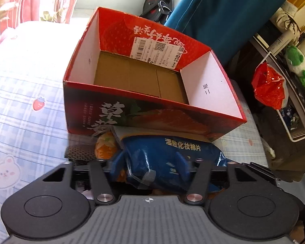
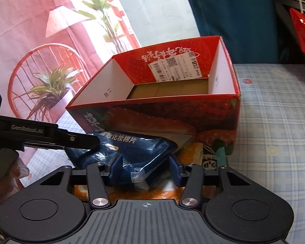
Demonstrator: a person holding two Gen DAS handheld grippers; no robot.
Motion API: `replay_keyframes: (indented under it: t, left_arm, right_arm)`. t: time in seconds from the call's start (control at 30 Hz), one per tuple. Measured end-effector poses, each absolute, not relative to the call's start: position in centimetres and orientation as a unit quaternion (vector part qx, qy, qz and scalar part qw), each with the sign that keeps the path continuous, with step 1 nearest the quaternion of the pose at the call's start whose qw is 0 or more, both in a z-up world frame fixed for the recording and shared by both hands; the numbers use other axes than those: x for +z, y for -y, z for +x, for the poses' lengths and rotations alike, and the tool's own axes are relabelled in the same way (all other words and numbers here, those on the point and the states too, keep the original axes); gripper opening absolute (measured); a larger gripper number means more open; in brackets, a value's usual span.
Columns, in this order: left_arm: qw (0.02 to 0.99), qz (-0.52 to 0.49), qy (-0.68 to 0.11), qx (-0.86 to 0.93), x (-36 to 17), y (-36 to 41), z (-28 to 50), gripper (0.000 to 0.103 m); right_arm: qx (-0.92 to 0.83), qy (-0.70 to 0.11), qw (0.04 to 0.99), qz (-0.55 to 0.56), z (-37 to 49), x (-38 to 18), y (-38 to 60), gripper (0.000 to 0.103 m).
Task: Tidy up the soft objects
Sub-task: 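Lift the blue bag with the left tool and lower it into the box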
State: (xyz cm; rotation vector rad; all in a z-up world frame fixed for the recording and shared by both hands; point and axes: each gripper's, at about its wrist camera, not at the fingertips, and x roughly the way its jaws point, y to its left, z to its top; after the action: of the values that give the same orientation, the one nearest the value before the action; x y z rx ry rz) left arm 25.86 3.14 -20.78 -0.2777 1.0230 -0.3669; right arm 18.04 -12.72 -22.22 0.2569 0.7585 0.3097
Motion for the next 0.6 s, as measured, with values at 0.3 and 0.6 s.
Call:
replay_keyframes:
  t: [0.3, 0.6]
  left_arm:
    - [0.861, -0.120, -0.458, -0.185, -18.8, -3.4, 24.6, 0.040]
    - [0.897, -0.112, -0.377, -0.202, -13.4, -3.6, 23.4, 0.040]
  right_arm:
    - [0.174, -0.358, 0.908, 0.131, 17.9, -21.0, 13.3, 0.023]
    - [0.205, -0.292, 0.927, 0.111, 17.2, -15.3, 13.6, 0.023]
